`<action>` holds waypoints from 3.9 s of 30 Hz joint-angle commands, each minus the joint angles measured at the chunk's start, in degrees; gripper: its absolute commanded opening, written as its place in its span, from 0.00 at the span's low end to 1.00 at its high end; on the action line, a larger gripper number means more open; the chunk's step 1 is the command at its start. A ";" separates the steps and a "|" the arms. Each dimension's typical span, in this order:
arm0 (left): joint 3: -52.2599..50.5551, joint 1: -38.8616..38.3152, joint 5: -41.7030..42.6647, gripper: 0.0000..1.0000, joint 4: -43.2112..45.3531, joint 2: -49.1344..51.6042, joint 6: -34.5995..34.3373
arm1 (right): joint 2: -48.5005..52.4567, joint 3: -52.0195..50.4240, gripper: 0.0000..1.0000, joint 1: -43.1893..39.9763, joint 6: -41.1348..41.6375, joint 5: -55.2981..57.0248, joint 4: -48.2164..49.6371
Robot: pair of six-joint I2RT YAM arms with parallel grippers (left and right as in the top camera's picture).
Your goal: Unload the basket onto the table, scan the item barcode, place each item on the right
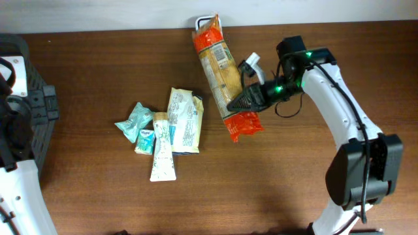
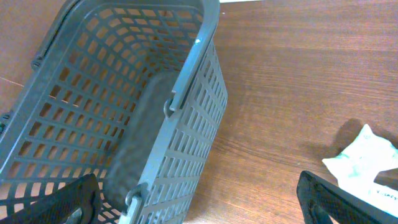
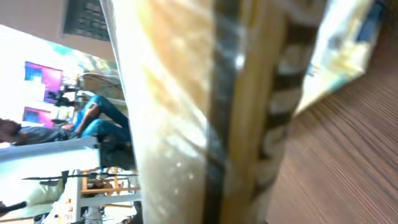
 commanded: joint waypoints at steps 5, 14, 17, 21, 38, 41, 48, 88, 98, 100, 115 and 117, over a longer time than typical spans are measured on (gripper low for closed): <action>0.11 0.17 0.44 0.99 0.13 -0.04 0.66 | -4.50 2.40 0.04 0.76 4.22 3.28 5.86; 0.11 0.17 0.44 0.99 0.13 -0.04 0.66 | 5.57 2.67 0.04 18.78 -0.33 103.75 59.04; 0.11 0.17 0.44 0.99 0.11 -0.04 0.66 | 15.19 2.67 0.04 18.38 -19.08 114.57 82.31; 0.11 0.17 0.44 0.99 0.11 -0.04 0.66 | 25.90 2.67 0.04 16.17 -34.29 118.66 105.00; 0.11 0.17 0.44 0.99 0.13 -0.04 0.66 | 29.70 2.67 0.04 14.62 -34.12 116.61 106.14; 0.11 0.17 0.44 0.99 0.11 -0.04 0.66 | 29.18 2.67 0.04 15.85 -34.27 117.46 107.36; 0.11 0.17 0.44 0.99 0.11 -0.04 0.66 | 10.71 2.67 0.04 17.66 -20.24 117.52 85.96; 0.11 0.17 0.44 0.99 0.11 -0.04 0.66 | 4.48 10.51 0.80 -21.79 26.84 33.79 -0.13; 0.11 0.17 0.44 0.99 0.11 -0.04 0.66 | 9.14 -6.73 0.80 14.73 44.57 34.25 40.83; 0.11 0.17 0.44 0.99 0.13 -0.04 0.66 | 12.52 -6.73 0.80 17.09 46.25 34.29 43.87; 0.11 0.17 0.44 0.99 0.11 -0.04 0.66 | 22.23 -6.75 0.11 19.02 54.53 33.62 51.47; 0.11 0.17 0.44 0.99 0.13 -0.04 0.66 | 22.21 -6.73 0.04 18.91 54.51 33.59 50.99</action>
